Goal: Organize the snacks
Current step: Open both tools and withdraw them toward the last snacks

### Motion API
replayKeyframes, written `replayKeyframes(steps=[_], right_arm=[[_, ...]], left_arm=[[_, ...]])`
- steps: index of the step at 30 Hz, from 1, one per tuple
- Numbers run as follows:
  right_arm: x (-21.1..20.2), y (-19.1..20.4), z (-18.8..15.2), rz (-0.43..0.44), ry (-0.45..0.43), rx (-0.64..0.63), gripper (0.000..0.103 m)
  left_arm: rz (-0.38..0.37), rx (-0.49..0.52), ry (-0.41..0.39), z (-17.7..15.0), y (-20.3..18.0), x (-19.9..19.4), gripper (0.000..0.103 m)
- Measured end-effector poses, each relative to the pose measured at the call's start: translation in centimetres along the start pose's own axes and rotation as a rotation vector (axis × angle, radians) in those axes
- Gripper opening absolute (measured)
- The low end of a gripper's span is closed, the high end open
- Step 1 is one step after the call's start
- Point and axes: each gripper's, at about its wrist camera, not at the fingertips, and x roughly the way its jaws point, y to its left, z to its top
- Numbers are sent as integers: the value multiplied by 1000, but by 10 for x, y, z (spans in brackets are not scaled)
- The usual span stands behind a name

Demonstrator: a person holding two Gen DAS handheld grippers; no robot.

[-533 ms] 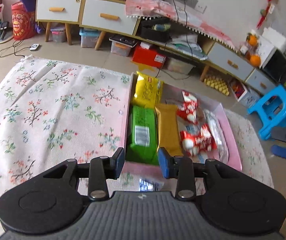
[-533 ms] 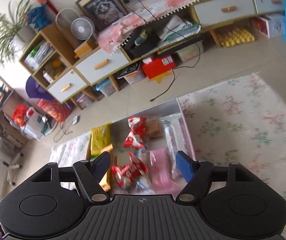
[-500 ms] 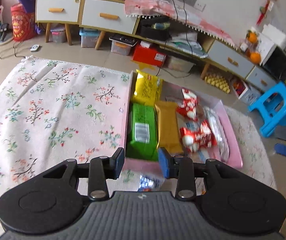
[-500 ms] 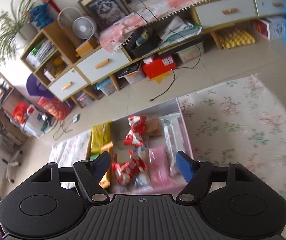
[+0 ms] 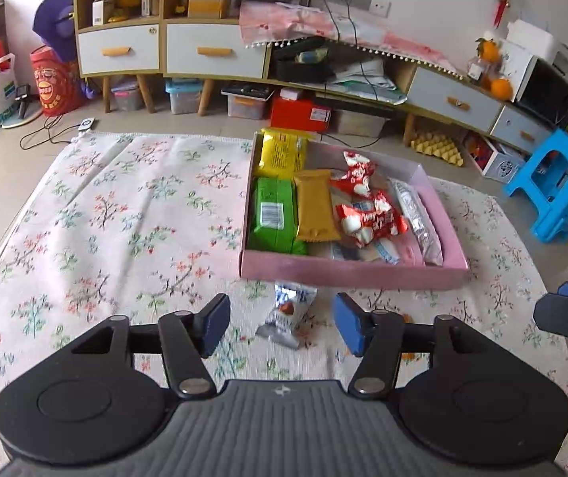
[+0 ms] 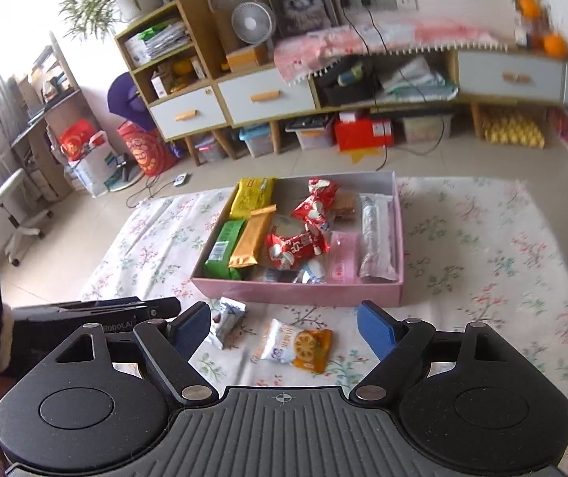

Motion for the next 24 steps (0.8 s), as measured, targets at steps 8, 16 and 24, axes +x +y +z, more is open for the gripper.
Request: replayKeyframes(steps=[8, 16, 24], right_arm=[[15, -2, -17, 14, 74, -34, 83], [36, -4, -30, -32, 132, -65, 83], [56, -10, -37, -5, 202, -34, 83]], left_arm=[[7, 17, 3, -14, -8, -4, 64], [29, 25, 9, -18, -7, -2, 68], [19, 37, 60, -20, -4, 11, 80]])
